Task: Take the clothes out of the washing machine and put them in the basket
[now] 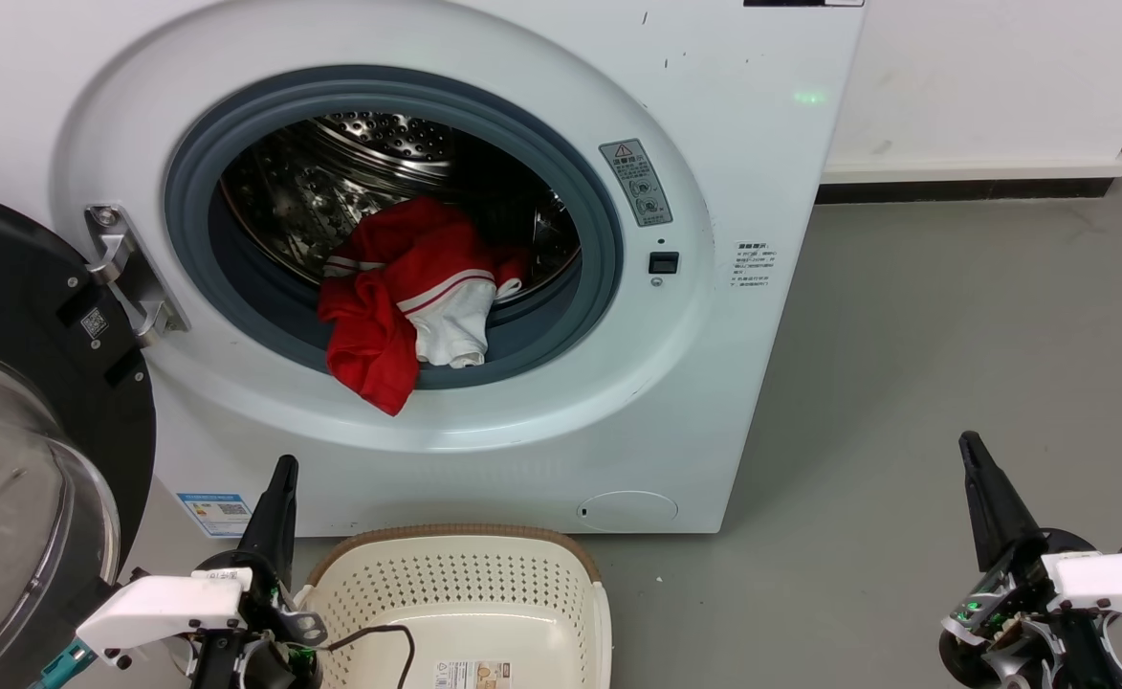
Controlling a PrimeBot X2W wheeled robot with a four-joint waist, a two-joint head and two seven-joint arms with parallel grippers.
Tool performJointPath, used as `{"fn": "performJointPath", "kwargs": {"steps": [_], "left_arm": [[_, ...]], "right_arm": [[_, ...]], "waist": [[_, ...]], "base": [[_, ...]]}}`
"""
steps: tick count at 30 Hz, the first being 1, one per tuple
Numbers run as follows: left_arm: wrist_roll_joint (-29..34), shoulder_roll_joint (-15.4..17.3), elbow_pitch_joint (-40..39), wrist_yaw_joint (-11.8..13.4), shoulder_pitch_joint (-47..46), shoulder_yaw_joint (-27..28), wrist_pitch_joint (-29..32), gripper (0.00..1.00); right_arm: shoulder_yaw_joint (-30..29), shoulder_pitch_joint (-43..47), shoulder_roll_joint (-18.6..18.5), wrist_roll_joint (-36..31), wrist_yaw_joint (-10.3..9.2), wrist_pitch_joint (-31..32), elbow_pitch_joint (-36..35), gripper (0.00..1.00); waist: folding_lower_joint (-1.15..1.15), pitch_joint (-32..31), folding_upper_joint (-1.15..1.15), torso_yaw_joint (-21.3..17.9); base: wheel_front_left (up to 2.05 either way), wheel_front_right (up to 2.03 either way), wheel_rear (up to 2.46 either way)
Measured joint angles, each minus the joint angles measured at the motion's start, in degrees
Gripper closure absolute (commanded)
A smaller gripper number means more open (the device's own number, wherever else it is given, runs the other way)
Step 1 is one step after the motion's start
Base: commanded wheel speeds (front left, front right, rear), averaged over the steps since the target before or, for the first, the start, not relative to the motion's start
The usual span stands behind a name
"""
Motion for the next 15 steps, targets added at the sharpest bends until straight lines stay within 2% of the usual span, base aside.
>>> {"fn": "performJointPath", "kwargs": {"steps": [15], "left_arm": [[0.0, 0.0, 0.0, 0.0, 0.0, 0.0, 0.0, 1.0]], "right_arm": [[0.0, 0.0, 0.0, 0.0, 0.0, 0.0, 0.0, 1.0]], "waist": [[0.0, 0.0, 0.0, 0.0]], "base": [[0.0, 0.0, 0.0]]}}
